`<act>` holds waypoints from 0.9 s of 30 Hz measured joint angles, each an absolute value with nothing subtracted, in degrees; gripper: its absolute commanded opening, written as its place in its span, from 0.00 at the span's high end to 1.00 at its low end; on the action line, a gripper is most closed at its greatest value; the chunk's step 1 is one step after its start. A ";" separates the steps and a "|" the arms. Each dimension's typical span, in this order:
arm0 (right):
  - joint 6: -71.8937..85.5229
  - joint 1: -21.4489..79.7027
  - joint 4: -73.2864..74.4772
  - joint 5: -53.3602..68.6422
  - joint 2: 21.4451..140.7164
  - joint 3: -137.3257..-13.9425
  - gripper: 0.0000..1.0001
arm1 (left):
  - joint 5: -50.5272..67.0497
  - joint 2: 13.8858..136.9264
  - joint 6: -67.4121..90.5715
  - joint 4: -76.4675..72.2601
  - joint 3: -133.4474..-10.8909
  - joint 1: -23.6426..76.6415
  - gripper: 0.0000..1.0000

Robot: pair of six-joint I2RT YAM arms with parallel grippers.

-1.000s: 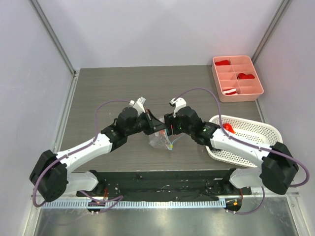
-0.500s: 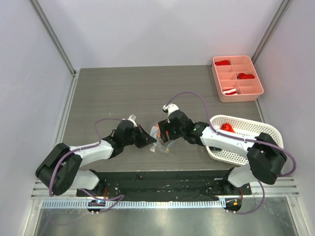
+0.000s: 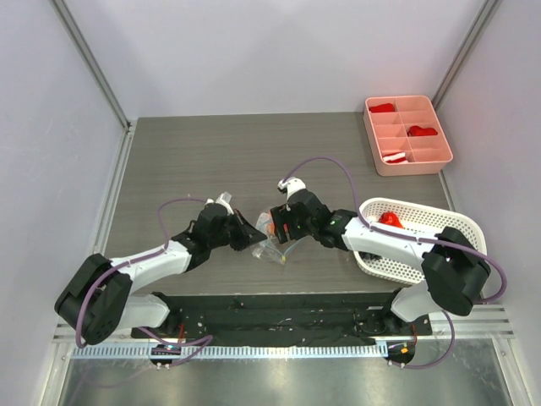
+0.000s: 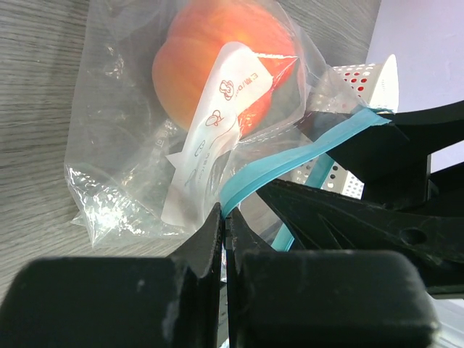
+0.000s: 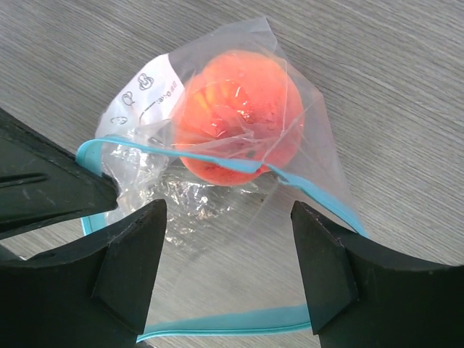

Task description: Open the zip-top bag and remove the fake food

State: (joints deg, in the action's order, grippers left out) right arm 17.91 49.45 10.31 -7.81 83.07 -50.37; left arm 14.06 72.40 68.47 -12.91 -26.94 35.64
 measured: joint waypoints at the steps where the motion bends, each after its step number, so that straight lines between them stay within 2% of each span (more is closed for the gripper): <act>1: 17.87 49.45 10.31 -8.03 83.24 -50.37 0.26 | 14.04 72.42 68.47 -12.86 -26.94 35.59 1.00; 5: 17.58 49.45 9.91 -8.16 83.61 -50.37 0.26 | 13.61 72.42 68.49 -12.40 -26.94 35.59 1.00; 8: 17.41 49.56 7.49 -7.51 83.64 -50.30 0.16 | 13.28 72.40 68.47 -12.12 -26.94 35.55 1.00; 17: 17.06 50.61 -8.34 -8.97 90.67 -47.66 0.06 | 12.71 74.48 68.58 -12.27 -26.98 35.51 1.00; 19: 17.15 50.78 -12.86 -10.26 92.82 -46.00 0.07 | 12.08 75.18 68.84 -13.23 -26.44 35.48 1.00; 27: 18.17 51.40 -20.84 -11.46 98.59 -45.69 0.21 | 9.06 75.33 70.08 -14.59 -24.14 35.09 1.00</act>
State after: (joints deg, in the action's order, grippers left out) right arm 18.17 51.40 -20.84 -11.46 98.59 -45.69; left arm 9.06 75.33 70.08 -14.59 -24.14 35.09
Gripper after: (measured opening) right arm 0.827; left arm 0.003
